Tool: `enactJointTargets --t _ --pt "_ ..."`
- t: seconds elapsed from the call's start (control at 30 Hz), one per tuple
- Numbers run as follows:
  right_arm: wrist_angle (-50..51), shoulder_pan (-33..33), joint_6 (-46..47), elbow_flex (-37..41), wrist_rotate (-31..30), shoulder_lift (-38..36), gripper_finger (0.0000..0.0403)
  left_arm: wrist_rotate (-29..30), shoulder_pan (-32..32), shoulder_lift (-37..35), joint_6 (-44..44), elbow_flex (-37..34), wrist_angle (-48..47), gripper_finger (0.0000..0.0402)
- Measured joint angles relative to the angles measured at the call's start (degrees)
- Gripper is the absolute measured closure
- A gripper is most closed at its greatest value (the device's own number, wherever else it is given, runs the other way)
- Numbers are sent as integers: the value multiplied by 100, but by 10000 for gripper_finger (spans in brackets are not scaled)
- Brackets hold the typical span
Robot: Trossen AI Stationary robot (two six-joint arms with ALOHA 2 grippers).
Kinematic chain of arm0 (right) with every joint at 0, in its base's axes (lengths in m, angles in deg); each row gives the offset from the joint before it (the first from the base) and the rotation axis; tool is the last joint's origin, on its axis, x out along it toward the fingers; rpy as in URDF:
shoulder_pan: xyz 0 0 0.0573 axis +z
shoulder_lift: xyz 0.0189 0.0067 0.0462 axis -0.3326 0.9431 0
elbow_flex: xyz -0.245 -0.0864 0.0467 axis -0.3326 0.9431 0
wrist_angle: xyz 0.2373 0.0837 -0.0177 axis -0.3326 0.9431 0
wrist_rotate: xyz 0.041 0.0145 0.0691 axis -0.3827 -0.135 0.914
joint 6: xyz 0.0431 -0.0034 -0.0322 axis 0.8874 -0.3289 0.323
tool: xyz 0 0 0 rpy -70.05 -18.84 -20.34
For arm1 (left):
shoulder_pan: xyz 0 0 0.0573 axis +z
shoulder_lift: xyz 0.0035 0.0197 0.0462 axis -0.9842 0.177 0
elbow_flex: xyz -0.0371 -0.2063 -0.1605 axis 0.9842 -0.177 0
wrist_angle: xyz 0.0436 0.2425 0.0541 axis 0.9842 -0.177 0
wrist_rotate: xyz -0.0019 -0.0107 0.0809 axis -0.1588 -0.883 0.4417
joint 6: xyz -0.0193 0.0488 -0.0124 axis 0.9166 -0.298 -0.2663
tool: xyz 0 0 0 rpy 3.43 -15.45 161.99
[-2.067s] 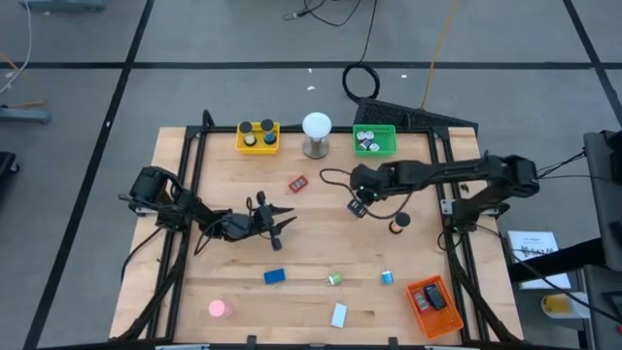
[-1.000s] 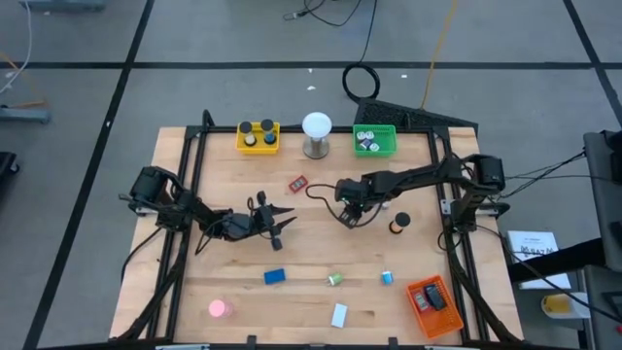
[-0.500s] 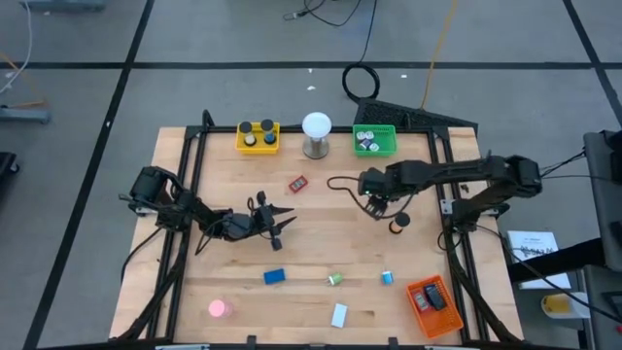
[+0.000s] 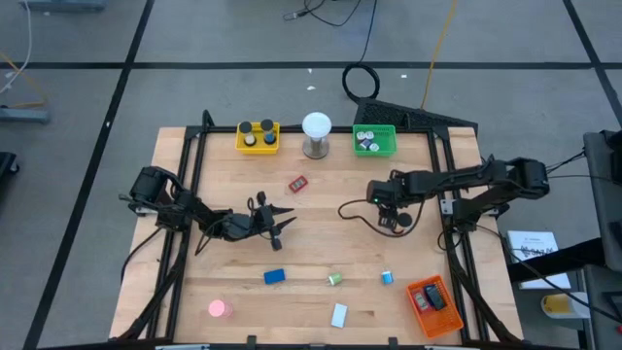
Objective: Pick & Place Office items
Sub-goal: Put the purple charger adapter into the green bin
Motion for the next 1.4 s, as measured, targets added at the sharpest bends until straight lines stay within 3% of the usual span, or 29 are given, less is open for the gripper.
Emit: enactJointTargets --t 0.63,1.07,1.4 --pt "-367 -339 -144 92 175 0 251 0 0 0 -116 0 -2 282" --pt "-382 -339 -128 92 178 0 219 2 0 0 -109 0 -2 282" --pt "-398 -339 -239 92 295 0 232 4 0 0 -98 2 -69 282"
